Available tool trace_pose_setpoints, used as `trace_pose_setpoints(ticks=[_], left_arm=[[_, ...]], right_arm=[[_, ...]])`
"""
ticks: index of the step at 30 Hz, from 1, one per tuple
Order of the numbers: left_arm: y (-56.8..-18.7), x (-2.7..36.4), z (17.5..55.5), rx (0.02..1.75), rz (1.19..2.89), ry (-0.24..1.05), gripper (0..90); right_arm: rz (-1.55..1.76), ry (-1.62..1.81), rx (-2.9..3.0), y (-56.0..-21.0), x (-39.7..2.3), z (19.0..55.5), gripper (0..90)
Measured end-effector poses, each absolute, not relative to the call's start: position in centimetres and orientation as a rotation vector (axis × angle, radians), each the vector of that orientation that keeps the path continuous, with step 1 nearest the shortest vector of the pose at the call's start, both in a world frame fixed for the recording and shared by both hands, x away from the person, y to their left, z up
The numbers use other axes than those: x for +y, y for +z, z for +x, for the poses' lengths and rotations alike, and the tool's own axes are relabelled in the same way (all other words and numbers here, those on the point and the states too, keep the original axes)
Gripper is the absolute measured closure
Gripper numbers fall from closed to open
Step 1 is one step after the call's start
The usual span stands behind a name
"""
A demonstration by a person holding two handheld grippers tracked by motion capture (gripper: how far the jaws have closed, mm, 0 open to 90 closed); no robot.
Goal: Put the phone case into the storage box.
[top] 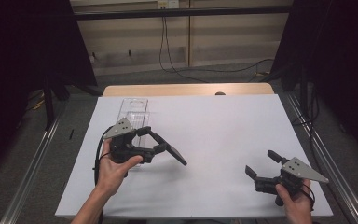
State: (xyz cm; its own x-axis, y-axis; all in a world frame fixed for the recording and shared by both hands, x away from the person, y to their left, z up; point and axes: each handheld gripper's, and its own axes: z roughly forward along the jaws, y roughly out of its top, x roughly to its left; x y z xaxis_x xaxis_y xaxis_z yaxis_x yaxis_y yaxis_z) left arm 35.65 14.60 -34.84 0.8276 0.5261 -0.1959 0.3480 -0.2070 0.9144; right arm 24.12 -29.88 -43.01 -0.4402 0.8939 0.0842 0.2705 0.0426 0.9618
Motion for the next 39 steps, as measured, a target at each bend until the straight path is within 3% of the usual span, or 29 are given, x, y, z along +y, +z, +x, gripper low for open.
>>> trace_pose_setpoints(ticks=[39], left_arm=[[-29.7,17.6,40.4,0.843,1.802,0.345,13.9]], right_arm=[[1.169,1.409,1.758,-43.4,-30.3,24.2,0.1]])
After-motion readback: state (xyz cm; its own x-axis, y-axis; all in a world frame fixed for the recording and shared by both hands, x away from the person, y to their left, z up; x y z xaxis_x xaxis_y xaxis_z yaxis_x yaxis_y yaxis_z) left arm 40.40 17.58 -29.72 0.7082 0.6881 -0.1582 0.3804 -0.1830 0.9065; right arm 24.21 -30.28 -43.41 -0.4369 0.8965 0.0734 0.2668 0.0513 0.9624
